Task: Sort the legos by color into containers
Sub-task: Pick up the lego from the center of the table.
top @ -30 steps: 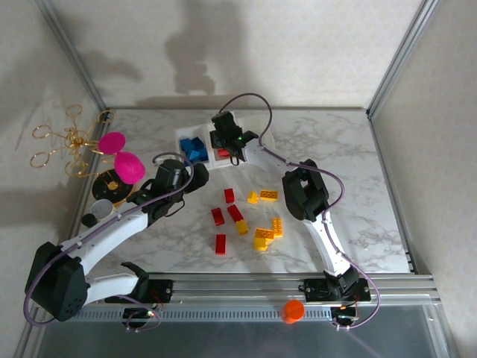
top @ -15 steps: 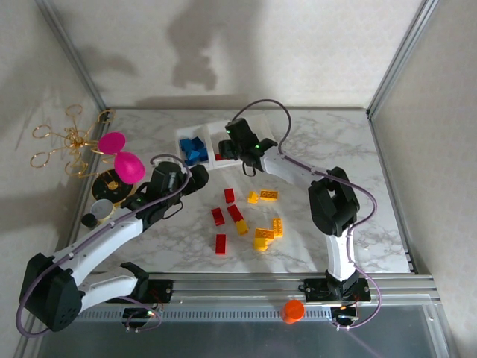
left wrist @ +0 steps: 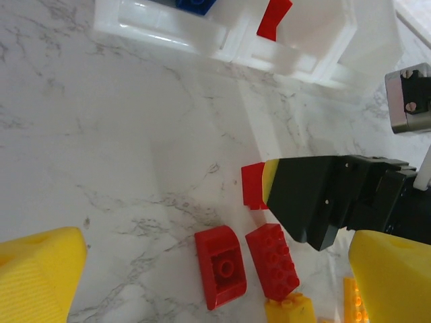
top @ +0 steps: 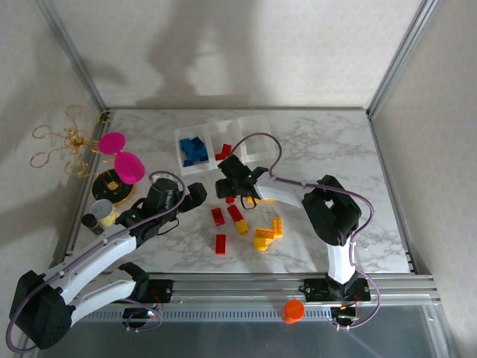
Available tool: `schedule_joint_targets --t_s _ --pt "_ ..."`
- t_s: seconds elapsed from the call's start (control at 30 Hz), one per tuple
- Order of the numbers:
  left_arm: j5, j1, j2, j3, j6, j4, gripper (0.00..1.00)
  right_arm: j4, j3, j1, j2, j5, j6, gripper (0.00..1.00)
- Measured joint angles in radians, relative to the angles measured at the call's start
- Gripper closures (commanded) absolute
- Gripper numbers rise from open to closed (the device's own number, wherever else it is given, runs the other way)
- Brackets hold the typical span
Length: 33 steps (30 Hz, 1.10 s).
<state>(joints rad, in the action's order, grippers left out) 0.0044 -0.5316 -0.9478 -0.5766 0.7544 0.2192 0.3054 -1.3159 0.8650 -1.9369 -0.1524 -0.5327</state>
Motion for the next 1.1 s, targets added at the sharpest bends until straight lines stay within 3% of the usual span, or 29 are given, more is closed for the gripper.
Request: schedule_joint_targets --t_s 0.33,0.77,1.1 --pt "0.027 -0.004 0.019 0.050 0.011 0.003 0.00 -0.009 0.005 0.041 -0.023 -0.038 -0.040 0.43" --pt "0.027 -0.004 0.019 0.057 0.021 0.001 0.00 -0.003 0.005 0.043 -0.037 -0.068 -0.032 0.65" --pt "0.026 -0.004 0.016 0.057 0.021 -0.002 0.00 -0.002 -0.002 0.042 -0.029 -0.092 -0.010 0.68"
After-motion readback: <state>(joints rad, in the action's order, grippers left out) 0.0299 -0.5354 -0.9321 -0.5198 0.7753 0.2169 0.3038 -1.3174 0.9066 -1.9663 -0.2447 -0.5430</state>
